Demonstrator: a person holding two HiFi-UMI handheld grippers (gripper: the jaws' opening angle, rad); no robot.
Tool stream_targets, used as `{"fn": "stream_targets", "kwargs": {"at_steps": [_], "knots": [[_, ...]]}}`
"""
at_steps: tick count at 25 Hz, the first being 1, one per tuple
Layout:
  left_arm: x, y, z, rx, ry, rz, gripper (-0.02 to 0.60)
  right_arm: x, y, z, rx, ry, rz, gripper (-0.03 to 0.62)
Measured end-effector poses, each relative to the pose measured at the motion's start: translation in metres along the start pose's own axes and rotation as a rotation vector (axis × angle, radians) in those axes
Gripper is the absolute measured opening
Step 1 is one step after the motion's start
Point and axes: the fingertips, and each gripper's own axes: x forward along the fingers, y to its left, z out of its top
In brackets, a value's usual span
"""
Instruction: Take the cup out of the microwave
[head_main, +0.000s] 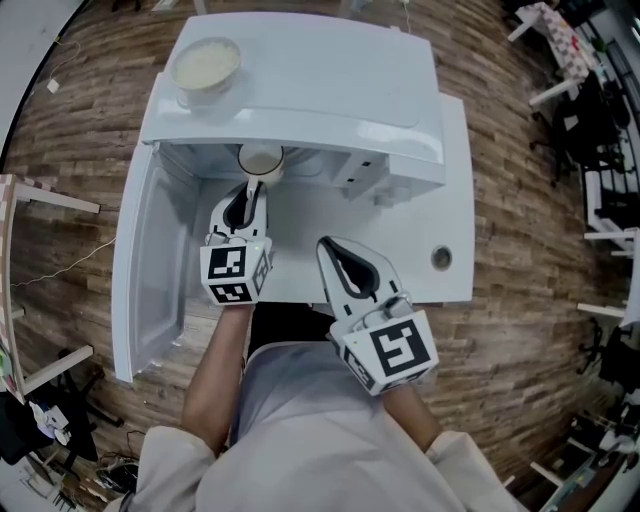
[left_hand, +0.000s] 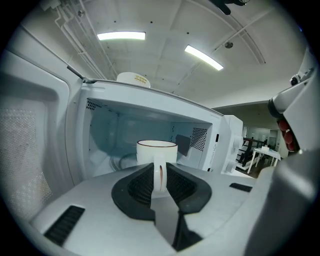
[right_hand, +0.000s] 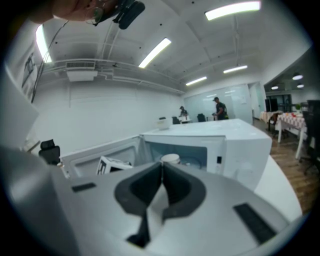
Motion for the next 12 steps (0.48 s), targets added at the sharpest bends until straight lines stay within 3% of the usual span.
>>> {"fn": "stream_targets", "kwargs": {"at_steps": [12], "knots": [[-0.033, -0.021, 0.016, -0.004, -0.03, -0.013, 0.067, -0.005, 0.004, 0.006, -0.013, -0.027, 0.023, 0.023]]}}
